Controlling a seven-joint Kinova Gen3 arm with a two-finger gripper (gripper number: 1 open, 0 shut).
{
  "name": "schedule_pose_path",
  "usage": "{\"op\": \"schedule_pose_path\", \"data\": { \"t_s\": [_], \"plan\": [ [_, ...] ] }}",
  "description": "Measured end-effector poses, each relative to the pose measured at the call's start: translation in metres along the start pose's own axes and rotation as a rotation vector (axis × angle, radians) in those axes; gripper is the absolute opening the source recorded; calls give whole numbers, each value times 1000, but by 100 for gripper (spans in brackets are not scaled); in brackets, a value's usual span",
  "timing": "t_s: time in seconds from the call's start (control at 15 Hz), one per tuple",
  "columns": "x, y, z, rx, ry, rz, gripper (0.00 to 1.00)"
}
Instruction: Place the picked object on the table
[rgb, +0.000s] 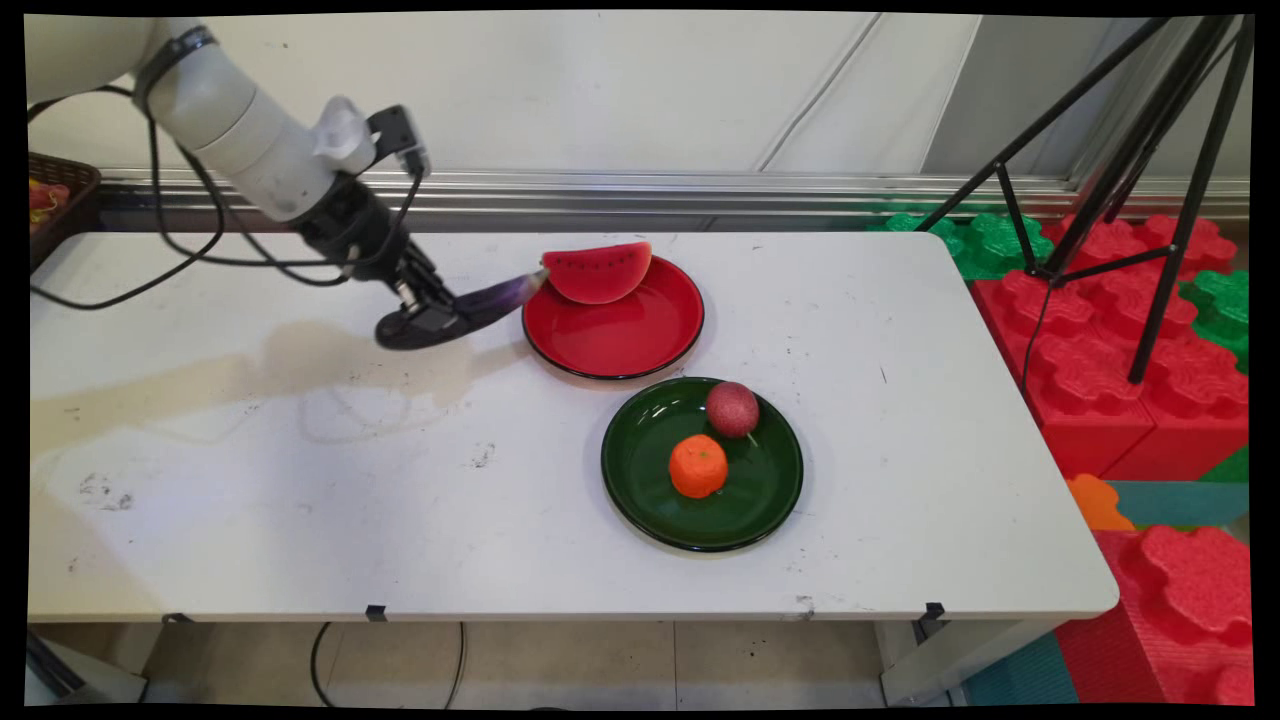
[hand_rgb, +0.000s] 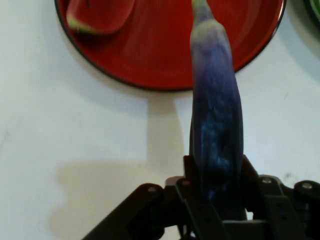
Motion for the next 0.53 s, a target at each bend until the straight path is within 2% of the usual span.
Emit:
{"op": "schedule_pose_path", "data": {
  "t_s": [0.53],
  "plan": [
    [-36, -2, 19, 29, -62, -116, 0]
  ]
}}
